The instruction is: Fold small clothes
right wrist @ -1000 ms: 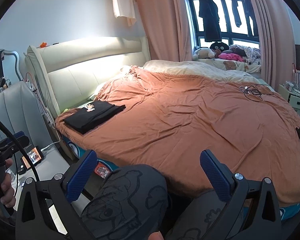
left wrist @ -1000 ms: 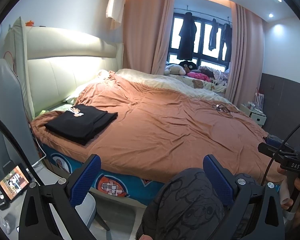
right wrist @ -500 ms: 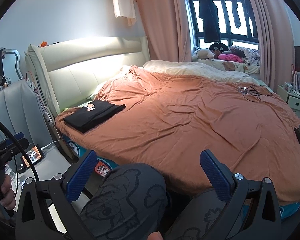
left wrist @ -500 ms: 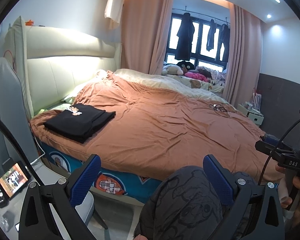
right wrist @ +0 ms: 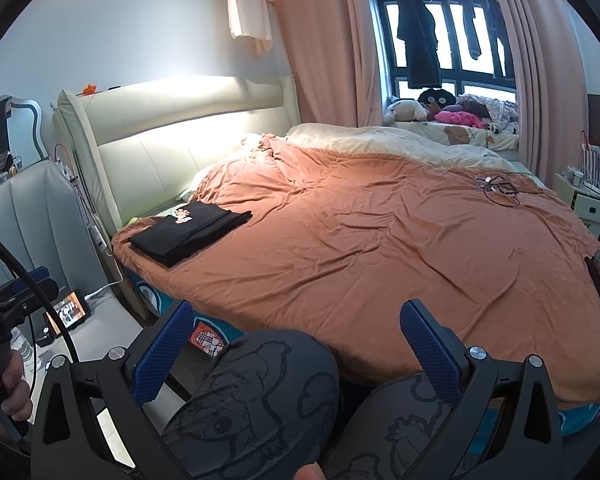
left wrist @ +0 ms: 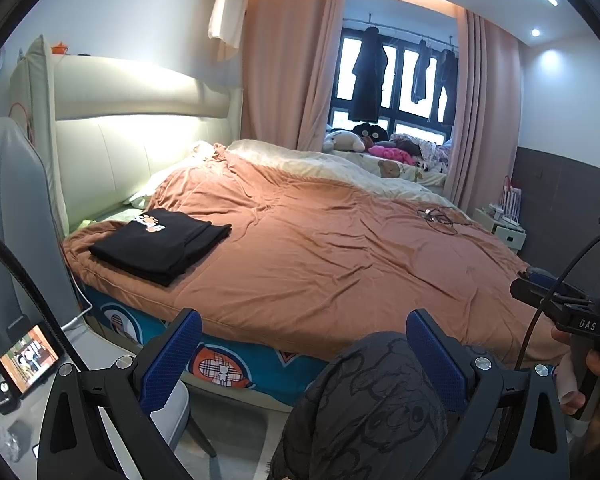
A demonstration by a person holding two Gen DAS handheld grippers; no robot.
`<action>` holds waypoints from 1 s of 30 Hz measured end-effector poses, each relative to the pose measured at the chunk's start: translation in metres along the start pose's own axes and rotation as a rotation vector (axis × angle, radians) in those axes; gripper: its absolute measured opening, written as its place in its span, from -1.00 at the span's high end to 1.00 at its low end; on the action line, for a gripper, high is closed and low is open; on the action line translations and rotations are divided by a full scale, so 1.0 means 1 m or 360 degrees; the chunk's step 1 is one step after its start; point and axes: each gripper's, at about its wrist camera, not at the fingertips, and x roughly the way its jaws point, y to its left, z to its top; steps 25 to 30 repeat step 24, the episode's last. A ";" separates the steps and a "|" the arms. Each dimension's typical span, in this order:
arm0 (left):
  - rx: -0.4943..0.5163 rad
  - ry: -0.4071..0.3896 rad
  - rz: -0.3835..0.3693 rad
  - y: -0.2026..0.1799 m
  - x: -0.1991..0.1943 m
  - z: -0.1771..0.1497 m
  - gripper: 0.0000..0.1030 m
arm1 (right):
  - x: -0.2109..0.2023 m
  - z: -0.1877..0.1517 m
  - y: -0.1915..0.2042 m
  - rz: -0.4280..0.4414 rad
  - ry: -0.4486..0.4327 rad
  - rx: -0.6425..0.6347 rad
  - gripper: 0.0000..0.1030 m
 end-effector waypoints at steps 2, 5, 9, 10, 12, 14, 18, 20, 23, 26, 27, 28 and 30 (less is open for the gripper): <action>0.0002 -0.0002 0.0003 -0.001 -0.003 -0.001 -0.99 | 0.001 -0.001 0.000 -0.0001 0.0001 -0.0001 -1.00; 0.0000 -0.0008 0.0001 -0.001 -0.006 -0.001 -0.99 | 0.001 -0.002 0.000 0.0002 0.0003 0.0003 -1.00; 0.0012 -0.0007 -0.0007 -0.002 -0.009 -0.001 -0.99 | 0.001 -0.004 0.001 0.0001 0.0006 0.0005 -1.00; 0.0015 -0.0007 -0.0009 -0.002 -0.009 -0.001 -0.99 | 0.001 -0.004 0.001 0.0001 0.0007 0.0006 -1.00; 0.0018 -0.0008 -0.0014 -0.003 -0.010 -0.001 -0.99 | 0.001 -0.005 0.001 0.0000 0.0009 0.0008 -1.00; 0.0020 -0.0011 -0.0015 -0.004 -0.011 -0.003 -0.99 | 0.001 -0.005 0.001 -0.0004 0.0009 0.0010 -1.00; 0.0011 -0.0016 -0.0026 -0.003 -0.013 -0.003 -0.99 | -0.002 -0.006 0.002 -0.0001 0.0007 0.0022 -1.00; 0.0012 -0.0023 -0.0028 -0.003 -0.016 -0.004 -0.99 | -0.003 -0.007 0.003 -0.0006 0.0009 0.0018 -1.00; 0.0011 -0.0048 -0.0010 -0.003 -0.021 -0.006 -0.99 | -0.005 -0.009 0.005 -0.0006 0.0015 0.0009 -1.00; 0.0006 -0.0057 -0.0015 -0.002 -0.023 -0.006 -0.99 | -0.005 -0.009 0.005 -0.0006 0.0015 0.0009 -1.00; 0.0006 -0.0057 -0.0015 -0.002 -0.023 -0.006 -0.99 | -0.005 -0.009 0.005 -0.0006 0.0015 0.0009 -1.00; 0.0006 -0.0057 -0.0015 -0.002 -0.023 -0.006 -0.99 | -0.005 -0.009 0.005 -0.0006 0.0015 0.0009 -1.00; 0.0006 -0.0057 -0.0015 -0.002 -0.023 -0.006 -0.99 | -0.005 -0.009 0.005 -0.0006 0.0015 0.0009 -1.00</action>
